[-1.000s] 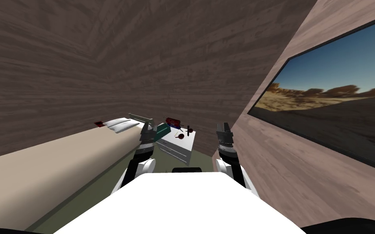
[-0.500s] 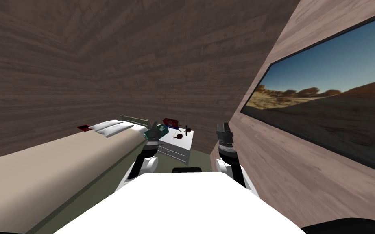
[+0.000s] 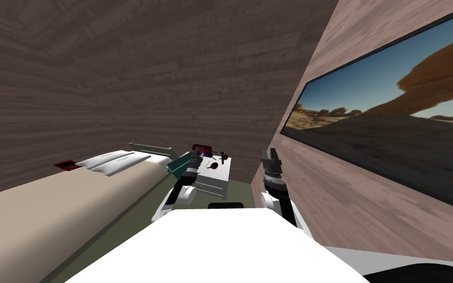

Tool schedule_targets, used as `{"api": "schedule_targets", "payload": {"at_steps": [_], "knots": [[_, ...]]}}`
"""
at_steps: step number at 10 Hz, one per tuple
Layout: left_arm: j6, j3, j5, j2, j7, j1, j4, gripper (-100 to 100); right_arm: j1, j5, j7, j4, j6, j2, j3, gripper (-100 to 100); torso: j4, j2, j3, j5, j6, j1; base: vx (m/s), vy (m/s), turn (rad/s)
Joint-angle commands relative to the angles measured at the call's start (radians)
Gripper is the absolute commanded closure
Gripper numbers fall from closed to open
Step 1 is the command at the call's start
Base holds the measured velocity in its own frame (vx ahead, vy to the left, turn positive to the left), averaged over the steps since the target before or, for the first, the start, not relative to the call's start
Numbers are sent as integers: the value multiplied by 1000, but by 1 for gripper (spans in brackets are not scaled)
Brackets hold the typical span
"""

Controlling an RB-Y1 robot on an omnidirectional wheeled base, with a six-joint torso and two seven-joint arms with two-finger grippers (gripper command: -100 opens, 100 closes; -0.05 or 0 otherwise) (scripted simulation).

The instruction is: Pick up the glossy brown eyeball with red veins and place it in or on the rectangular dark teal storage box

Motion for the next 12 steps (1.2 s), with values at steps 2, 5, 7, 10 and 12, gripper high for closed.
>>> {"api": "schedule_targets", "payload": {"at_steps": [2,5,7,10,12], "knots": [[67,-26,8,10,7,-41,40,-100,0,0,0,0,0,0,0,0,0,0,0,0,-1,-1,-4,35,-76],[110,-44,12,12,11,-65,61,-100,0,0,0,0,0,0,0,0,0,0,0,-1,0,-2,-9,19,-115],[177,-80,16,16,19,-112,106,-100,0,0,0,0,0,0,0,0,0,0,0,0,0,-2,-11,35,-168],[234,-96,17,18,24,-136,130,-100,0,0,0,0,0,0,0,0,0,0,0,0,0,0,-12,40,-107],[276,-112,17,20,28,-160,154,-100,0,0,0,0,0,0,0,0,0,1,0,-1,0,-3,-19,12,-100]]}}
